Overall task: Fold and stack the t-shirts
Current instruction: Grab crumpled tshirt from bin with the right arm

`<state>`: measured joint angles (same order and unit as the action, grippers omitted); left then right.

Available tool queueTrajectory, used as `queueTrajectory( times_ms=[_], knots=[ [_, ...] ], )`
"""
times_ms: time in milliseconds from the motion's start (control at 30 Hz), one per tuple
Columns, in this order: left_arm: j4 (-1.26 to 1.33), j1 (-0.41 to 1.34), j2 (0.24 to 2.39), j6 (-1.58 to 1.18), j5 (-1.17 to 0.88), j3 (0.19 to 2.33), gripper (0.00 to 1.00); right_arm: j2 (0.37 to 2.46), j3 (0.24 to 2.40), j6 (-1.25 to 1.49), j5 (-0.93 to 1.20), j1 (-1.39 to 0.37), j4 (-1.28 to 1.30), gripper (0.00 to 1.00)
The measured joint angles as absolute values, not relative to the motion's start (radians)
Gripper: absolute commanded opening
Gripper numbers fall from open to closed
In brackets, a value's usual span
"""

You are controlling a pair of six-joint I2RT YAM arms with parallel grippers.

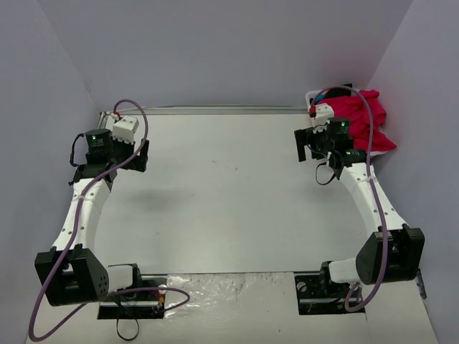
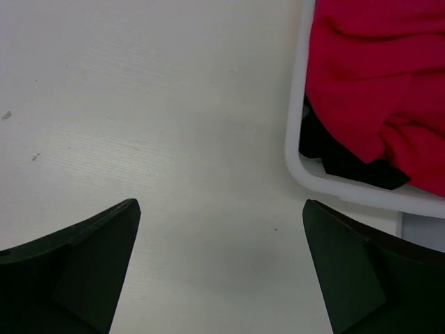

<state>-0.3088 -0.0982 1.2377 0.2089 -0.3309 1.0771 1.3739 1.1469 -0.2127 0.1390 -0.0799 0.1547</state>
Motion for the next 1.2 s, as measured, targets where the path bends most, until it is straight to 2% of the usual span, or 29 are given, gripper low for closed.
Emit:
queueTrajectory(
  times_ms=[233, 400, 533, 867, 1200],
  knots=[
    [-0.382, -0.092, 1.223, 0.126, -0.325, 1.112, 0.94, 1.276, 1.139, -0.280, 0.074, -0.060, 0.155, 1.00],
    [-0.412, -0.076, 1.224, 0.101, -0.339, 1.190, 0.94, 1.270, 1.136, -0.289, 0.088, -0.048, 0.161, 1.00],
    [-0.413, -0.073, 1.221, 0.101, -0.340, 1.195, 0.94, 1.290, 1.140, -0.284, 0.002, -0.047, 0.112, 1.00],
    [-0.330, -0.030, 1.174, 0.109, -0.289, 1.084, 0.94, 1.627, 1.429, -0.289, -0.249, -0.028, -0.018, 0.99],
    [-0.247, -0.028, 1.174, 0.144, -0.261, 0.999, 0.94, 1.910, 1.510, -0.316, -0.374, -0.003, -0.075, 0.98]
  ],
)
